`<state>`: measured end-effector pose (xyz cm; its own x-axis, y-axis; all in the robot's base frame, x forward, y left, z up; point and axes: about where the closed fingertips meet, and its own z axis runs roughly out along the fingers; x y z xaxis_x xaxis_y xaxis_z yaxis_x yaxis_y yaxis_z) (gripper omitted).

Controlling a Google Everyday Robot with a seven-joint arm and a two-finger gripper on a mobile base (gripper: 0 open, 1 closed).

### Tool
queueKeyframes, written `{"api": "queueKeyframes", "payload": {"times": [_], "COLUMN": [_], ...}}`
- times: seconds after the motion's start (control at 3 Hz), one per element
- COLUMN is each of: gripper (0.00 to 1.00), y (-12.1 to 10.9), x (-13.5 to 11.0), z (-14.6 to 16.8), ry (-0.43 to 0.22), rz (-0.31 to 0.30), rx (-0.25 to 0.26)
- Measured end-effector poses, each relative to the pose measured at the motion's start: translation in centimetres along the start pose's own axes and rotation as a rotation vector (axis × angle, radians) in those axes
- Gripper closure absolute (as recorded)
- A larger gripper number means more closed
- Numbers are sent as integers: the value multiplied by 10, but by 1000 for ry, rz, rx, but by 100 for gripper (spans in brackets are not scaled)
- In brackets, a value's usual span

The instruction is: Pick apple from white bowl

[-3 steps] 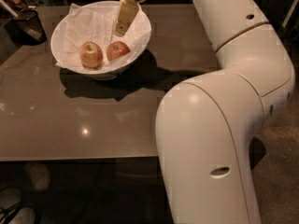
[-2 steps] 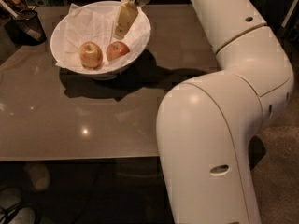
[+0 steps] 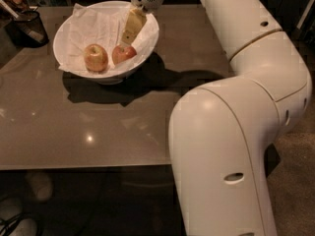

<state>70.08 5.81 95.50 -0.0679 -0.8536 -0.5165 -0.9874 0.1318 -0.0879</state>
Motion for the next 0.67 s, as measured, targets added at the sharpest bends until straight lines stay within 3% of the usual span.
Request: {"api": "queueKeyframes", "payload": {"times": [0.67], "gripper": [31], "y": [1], "x": [5], "z": [11], "ry": [7], "rz": [31], "rx": [-24]}}
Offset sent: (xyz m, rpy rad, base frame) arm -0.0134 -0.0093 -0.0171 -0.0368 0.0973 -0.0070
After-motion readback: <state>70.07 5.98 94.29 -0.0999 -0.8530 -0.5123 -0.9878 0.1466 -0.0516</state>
